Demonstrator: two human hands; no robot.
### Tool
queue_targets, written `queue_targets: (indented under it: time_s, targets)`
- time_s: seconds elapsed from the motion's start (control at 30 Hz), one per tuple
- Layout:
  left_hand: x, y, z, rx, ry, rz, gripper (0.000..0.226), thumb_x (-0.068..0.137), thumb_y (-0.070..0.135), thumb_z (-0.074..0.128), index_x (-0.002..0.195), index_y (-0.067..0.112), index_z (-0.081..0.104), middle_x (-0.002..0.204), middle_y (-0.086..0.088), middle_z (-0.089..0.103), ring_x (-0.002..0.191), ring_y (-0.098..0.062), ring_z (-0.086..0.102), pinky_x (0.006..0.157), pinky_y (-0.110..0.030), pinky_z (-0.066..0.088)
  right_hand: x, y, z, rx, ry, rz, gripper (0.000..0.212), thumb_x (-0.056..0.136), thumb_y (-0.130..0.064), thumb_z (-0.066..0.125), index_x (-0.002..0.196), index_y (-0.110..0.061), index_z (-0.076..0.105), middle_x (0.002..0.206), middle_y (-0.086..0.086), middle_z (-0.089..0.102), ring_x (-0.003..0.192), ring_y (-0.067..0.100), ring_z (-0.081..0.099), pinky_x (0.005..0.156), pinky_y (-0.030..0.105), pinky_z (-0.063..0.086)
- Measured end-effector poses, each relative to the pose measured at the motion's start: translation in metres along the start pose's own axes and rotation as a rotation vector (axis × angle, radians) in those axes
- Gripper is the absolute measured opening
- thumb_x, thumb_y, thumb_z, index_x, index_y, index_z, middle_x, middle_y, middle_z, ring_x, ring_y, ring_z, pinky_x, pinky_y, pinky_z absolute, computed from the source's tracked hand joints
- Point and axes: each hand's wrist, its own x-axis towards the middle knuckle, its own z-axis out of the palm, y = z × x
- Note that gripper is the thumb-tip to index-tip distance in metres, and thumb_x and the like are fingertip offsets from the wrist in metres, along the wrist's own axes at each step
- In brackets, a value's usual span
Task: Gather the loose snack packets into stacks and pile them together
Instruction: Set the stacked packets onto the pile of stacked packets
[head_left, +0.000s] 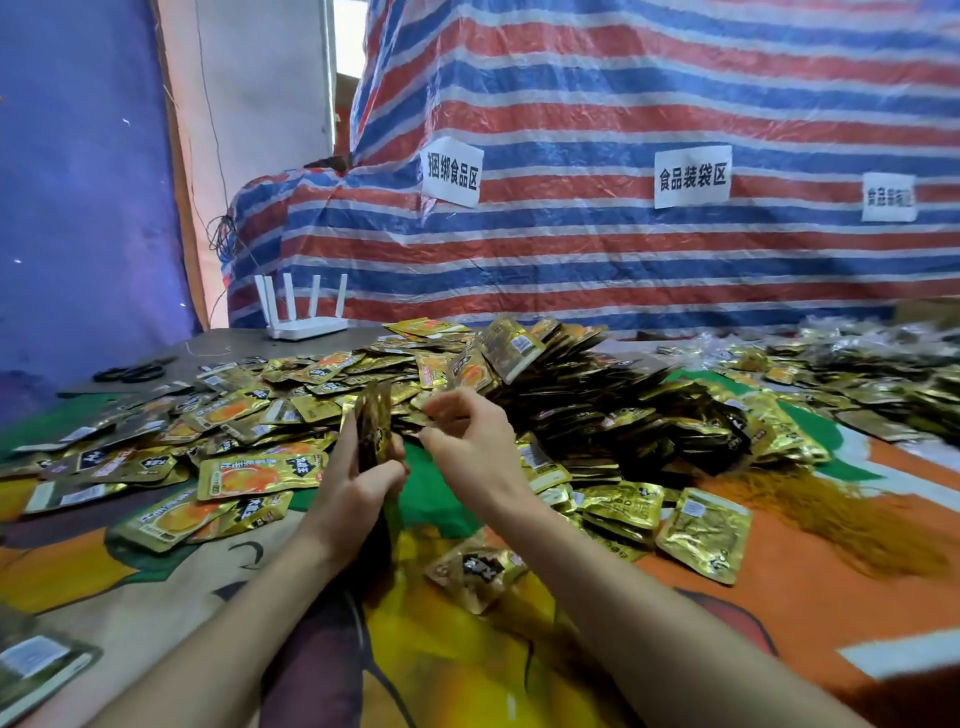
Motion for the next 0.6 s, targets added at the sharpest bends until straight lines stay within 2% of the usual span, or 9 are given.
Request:
queue_targets:
  time_s: [0.07, 0.1, 0.17, 0.27, 0.33, 0.4, 0.47, 0.53, 0.6]
  targets:
    - [0.000, 0.001, 0.000, 0.037, -0.007, 0.012, 0.029, 0.064, 0.010, 0.054, 0.090, 0.000, 0.047, 0.078, -0.015, 0.045, 0.073, -0.031, 0.042, 0.066, -0.048, 0.035, -0.001, -0.004, -0.026, -0.194, -0.066, -0.021, 0.012, 0.086, -0.010, 0.067, 0.093, -0.017, 0.074, 0.084, -0.008, 0.068, 0.078, 0.006, 0.063, 0.072, 0.022, 0.053]
    - [0.000, 0.001, -0.001, 0.045, -0.011, 0.010, 0.031, 0.064, 0.011, 0.053, 0.092, 0.000, 0.047, 0.079, -0.015, 0.046, 0.074, -0.030, 0.042, 0.067, -0.046, 0.034, -0.003, -0.006, -0.042, -0.289, -0.095, -0.015, 0.011, 0.085, -0.013, 0.067, 0.088, -0.020, 0.074, 0.082, -0.008, 0.070, 0.077, 0.007, 0.064, 0.071, 0.025, 0.055]
    - [0.000, 0.001, -0.002, 0.057, -0.020, 0.009, 0.034, 0.063, 0.011, 0.053, 0.094, 0.000, 0.047, 0.081, -0.015, 0.047, 0.075, -0.029, 0.043, 0.068, -0.044, 0.035, -0.005, -0.007, -0.084, -0.472, -0.131, 0.017, 0.010, 0.083, -0.018, 0.066, 0.081, -0.026, 0.072, 0.080, -0.008, 0.071, 0.077, 0.011, 0.067, 0.069, 0.032, 0.058]
    - [0.000, 0.000, -0.003, 0.080, -0.036, 0.017, 0.036, 0.061, 0.012, 0.053, 0.094, 0.000, 0.047, 0.083, -0.017, 0.048, 0.076, -0.029, 0.045, 0.069, -0.043, 0.036, -0.003, -0.001, -0.159, -0.795, -0.099, 0.089, 0.011, 0.081, -0.021, 0.068, 0.072, -0.026, 0.067, 0.076, -0.007, 0.070, 0.074, 0.014, 0.066, 0.065, 0.033, 0.057]
    - [0.000, -0.001, -0.003, 0.092, -0.028, 0.025, 0.034, 0.061, 0.012, 0.054, 0.092, 0.003, 0.049, 0.082, -0.016, 0.050, 0.076, -0.029, 0.046, 0.070, -0.041, 0.037, -0.001, 0.008, -0.208, -0.995, -0.109, 0.204, 0.012, 0.080, -0.017, 0.069, 0.070, -0.023, 0.068, 0.074, -0.001, 0.071, 0.072, 0.018, 0.067, 0.063, 0.033, 0.057]
    - [0.000, -0.001, -0.002, 0.093, -0.025, 0.020, 0.032, 0.060, 0.012, 0.054, 0.092, 0.006, 0.050, 0.082, -0.015, 0.051, 0.078, -0.029, 0.047, 0.071, -0.041, 0.038, -0.004, 0.023, -0.244, -1.144, -0.167, 0.319, 0.013, 0.080, -0.010, 0.067, 0.074, -0.020, 0.073, 0.075, 0.001, 0.071, 0.071, 0.019, 0.067, 0.056, 0.028, 0.053]
    - [0.000, 0.000, -0.002, 0.092, -0.033, 0.015, 0.034, 0.060, 0.012, 0.054, 0.093, 0.007, 0.050, 0.082, -0.013, 0.051, 0.079, -0.029, 0.048, 0.071, -0.041, 0.038, -0.012, 0.038, -0.264, -1.250, -0.203, 0.359, 0.023, 0.081, -0.005, 0.062, 0.085, -0.021, 0.078, 0.075, -0.005, 0.067, 0.067, 0.012, 0.061, 0.050, 0.023, 0.043]
    - [0.001, 0.000, -0.001, 0.104, -0.039, 0.020, 0.037, 0.059, 0.012, 0.054, 0.095, 0.005, 0.050, 0.083, -0.014, 0.051, 0.079, -0.029, 0.049, 0.072, -0.042, 0.038, -0.021, 0.053, -0.271, -1.302, -0.223, 0.347, 0.037, 0.082, -0.002, 0.058, 0.099, -0.027, 0.078, 0.085, -0.009, 0.067, 0.075, 0.012, 0.061, 0.056, 0.025, 0.048]
    - [0.001, 0.001, -0.002, 0.114, -0.036, 0.028, 0.038, 0.058, 0.011, 0.054, 0.095, 0.001, 0.050, 0.083, -0.014, 0.051, 0.079, -0.028, 0.050, 0.073, -0.040, 0.040, -0.025, 0.065, -0.271, -1.326, -0.267, 0.335, 0.041, 0.082, 0.000, 0.057, 0.107, -0.026, 0.077, 0.101, -0.003, 0.072, 0.091, 0.019, 0.067, 0.072, 0.035, 0.059]
